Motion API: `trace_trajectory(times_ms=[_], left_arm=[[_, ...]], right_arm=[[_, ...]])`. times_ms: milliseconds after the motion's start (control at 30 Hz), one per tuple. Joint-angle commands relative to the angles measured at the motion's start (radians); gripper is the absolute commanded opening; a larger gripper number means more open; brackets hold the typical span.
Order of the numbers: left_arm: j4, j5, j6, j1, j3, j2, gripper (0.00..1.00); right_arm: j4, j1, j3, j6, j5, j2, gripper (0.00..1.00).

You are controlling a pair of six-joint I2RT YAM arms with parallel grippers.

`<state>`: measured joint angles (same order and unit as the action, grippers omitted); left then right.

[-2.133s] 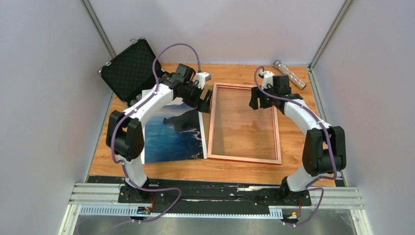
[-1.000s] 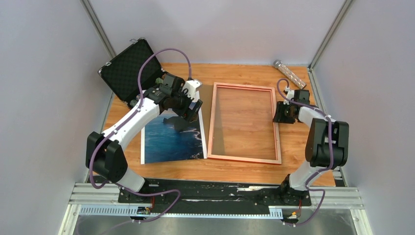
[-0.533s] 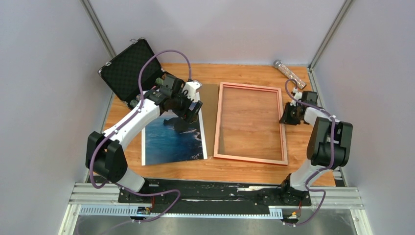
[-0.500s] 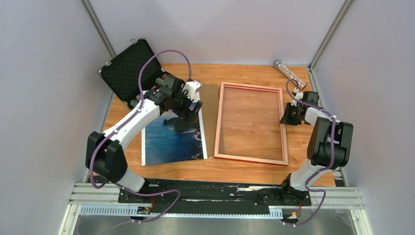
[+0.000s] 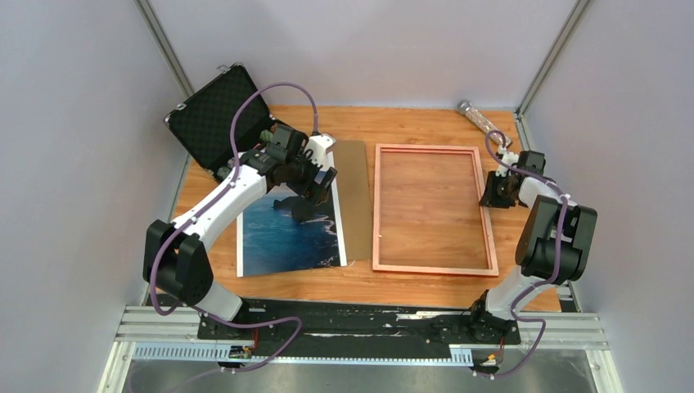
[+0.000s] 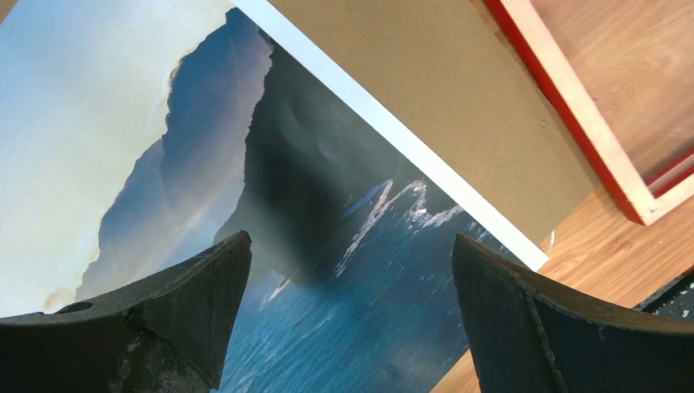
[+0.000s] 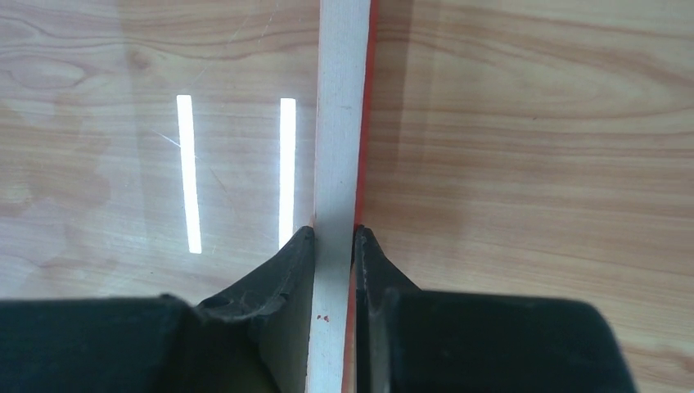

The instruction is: Put the photo into the frame

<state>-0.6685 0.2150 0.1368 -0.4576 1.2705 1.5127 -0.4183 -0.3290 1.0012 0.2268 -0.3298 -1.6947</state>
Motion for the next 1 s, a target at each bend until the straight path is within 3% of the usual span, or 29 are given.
trace_trajectory(times_ms=[0, 367, 733, 967], left_arm=[[0.018, -0.011, -0.001, 0.026, 0.008, 0.007, 1.00], [0.017, -0.009, -0.006, 0.107, -0.002, 0.030, 1.00], [0.010, -0.002, 0.000, 0.246, -0.046, -0.001, 1.00], [0.003, -0.013, 0.026, 0.330, -0.083, -0.058, 1.00]], right_arm=[[0.005, -0.005, 0.084, 0.086, -0.016, -0.004, 0.08], [0.023, -0.036, 0.099, 0.049, -0.032, -0.042, 0.11], [0.064, -0.036, 0.038, -0.079, -0.100, -0.034, 0.23], [0.076, -0.036, 0.040, -0.093, -0.110, -0.032, 0.38]])
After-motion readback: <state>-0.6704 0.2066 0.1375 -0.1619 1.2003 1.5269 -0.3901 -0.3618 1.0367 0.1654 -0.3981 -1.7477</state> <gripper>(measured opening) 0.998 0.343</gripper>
